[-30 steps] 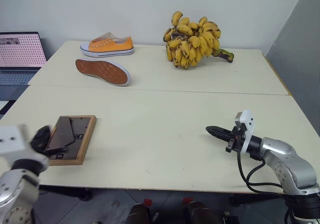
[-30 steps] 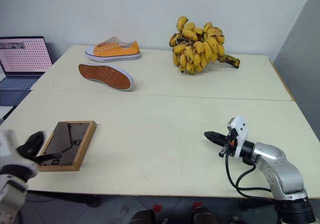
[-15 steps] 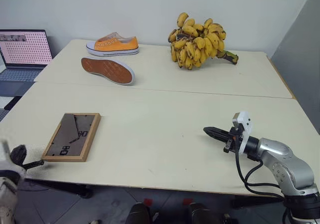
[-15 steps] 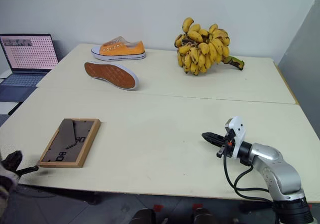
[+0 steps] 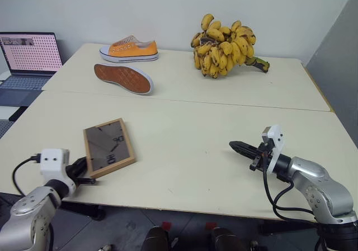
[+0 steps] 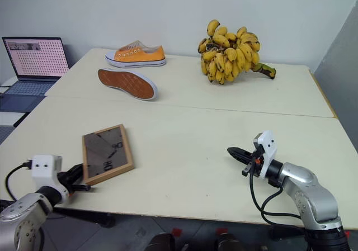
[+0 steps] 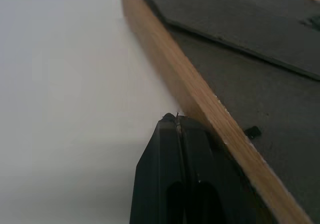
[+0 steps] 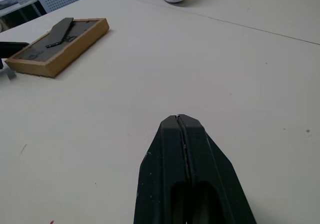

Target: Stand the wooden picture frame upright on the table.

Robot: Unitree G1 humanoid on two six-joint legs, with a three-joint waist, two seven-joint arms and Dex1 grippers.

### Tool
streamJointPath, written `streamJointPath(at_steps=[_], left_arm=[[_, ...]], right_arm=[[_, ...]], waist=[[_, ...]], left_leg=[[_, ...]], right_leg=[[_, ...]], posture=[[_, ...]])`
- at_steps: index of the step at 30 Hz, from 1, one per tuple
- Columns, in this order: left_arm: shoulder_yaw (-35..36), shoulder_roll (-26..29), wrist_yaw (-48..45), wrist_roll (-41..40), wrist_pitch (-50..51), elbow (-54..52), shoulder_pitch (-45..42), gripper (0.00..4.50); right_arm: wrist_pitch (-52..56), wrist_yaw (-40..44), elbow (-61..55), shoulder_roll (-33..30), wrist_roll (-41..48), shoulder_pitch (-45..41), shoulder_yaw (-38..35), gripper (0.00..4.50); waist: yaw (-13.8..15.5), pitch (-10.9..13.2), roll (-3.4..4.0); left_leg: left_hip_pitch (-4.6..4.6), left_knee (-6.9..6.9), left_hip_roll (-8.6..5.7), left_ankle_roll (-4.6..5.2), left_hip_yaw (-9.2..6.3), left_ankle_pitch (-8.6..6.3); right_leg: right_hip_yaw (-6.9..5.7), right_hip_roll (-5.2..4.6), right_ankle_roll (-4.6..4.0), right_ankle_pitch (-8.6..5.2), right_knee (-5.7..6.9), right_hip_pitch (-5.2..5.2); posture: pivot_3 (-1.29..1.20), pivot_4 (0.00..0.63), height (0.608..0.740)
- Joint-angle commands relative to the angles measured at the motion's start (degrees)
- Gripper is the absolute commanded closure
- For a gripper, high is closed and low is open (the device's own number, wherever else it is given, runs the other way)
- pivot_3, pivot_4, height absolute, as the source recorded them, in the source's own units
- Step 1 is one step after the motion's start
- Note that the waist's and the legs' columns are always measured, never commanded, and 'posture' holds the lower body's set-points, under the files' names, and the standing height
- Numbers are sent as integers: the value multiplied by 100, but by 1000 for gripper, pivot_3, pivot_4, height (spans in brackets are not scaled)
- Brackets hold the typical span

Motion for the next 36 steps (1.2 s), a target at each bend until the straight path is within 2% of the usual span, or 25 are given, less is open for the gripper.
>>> streamJointPath(at_steps=[1,4,7,13,18,28,36], left_arm=[[-289,13,-74,-55,140,-355,-338,4462],[-367,50,-47,-29,241,-403,-489,4462],[-122,104,103,41,229,-294,-520,4462],[-1,157,446,335,41,284,-878,4462],[-166,184,626,675,-193,959,-1456,4462],[-1334,-117,-112,1196,-975,2383,-2942,4462],[-1965,-335,-827,1337,-1252,2713,-3441,4462]], right_arm=[[-59,-38,-219,72,107,44,-66,4500],[-75,-73,-205,116,91,20,-95,4500],[-87,-109,-187,112,102,51,-198,4500],[-87,-178,-241,119,112,95,-237,4500],[-68,-122,-324,41,139,164,-268,4500],[-126,505,-573,-515,150,609,-245,4500],[-252,675,-548,-648,60,761,-236,4500]], waist=[[-2,0,0],[-16,0,0],[-19,0,0],[-19,1,1],[-11,0,0],[17,0,0],[0,0,0]], left_leg=[[0,1,0,1,0,1],[-1,2,-1,1,2,1],[-3,0,0,1,2,0],[-3,-2,1,2,2,0],[-3,4,-1,1,0,1],[-9,4,-4,2,-6,2],[-15,8,-4,2,-10,1]], right_leg=[[0,1,1,1,0,0],[2,1,2,1,0,0],[2,1,0,0,-1,-3],[1,2,-1,0,0,-4],[0,2,3,2,1,-2],[-7,2,4,4,3,-1],[-8,4,6,5,5,-2]], posture=[[0,150,740],[0,150,740],[0,150,740],[0,150,740],[0,150,740],[0,150,740],[0,150,740]])
